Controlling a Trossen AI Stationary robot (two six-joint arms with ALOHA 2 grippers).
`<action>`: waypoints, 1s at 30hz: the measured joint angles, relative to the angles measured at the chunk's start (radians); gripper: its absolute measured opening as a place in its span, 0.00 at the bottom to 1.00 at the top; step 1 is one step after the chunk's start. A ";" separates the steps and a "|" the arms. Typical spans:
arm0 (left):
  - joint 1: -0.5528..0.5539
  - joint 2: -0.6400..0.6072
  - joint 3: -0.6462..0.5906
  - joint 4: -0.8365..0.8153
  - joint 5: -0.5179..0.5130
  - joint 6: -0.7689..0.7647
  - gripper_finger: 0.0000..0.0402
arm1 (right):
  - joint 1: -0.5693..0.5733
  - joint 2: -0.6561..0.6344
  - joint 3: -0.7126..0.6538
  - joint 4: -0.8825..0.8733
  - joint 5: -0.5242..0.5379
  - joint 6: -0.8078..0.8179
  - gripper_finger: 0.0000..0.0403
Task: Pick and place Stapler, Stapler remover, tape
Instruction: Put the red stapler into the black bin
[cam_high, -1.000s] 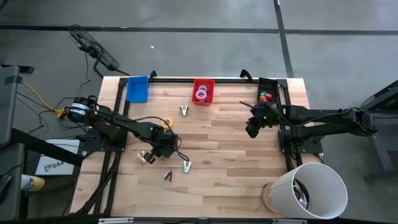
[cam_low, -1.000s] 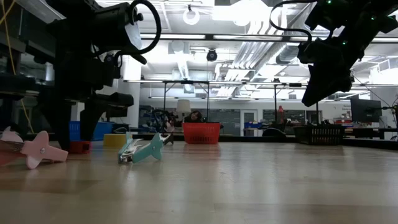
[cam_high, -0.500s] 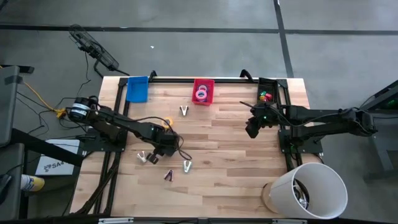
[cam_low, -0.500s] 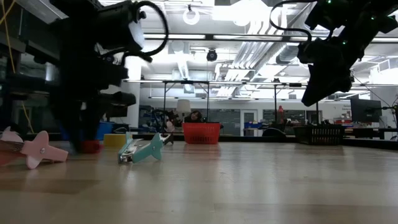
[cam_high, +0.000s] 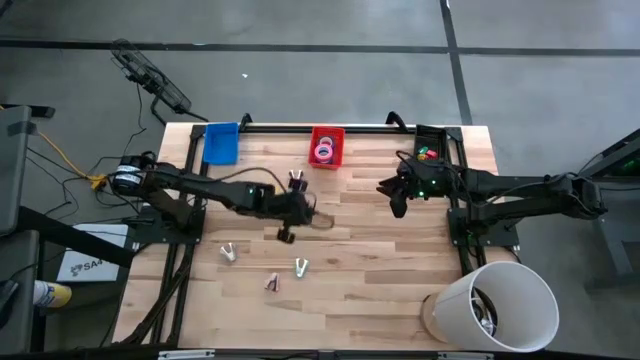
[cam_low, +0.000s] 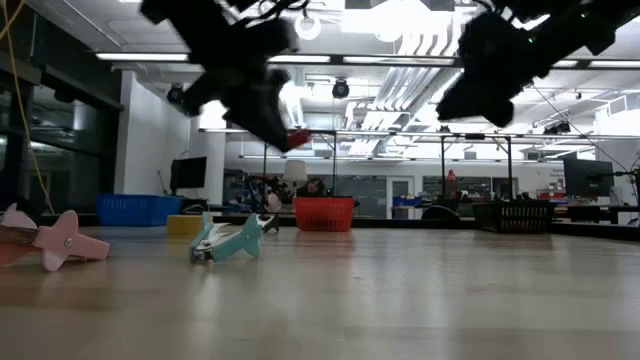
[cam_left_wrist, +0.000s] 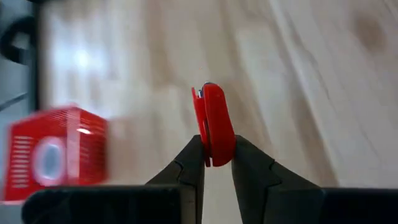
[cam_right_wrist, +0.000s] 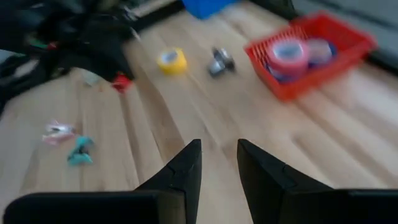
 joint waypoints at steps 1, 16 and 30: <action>0.016 0.000 0.019 0.012 0.000 -0.006 0.13 | 0.000 0.000 0.000 0.029 -0.006 -0.022 0.23; 0.138 -0.002 0.220 0.303 0.193 -0.014 0.17 | 0.000 0.000 0.000 0.393 -0.048 -0.284 0.29; 0.138 -0.002 0.228 0.370 0.193 -0.040 0.14 | 0.007 0.100 0.075 0.565 -0.128 -0.300 0.55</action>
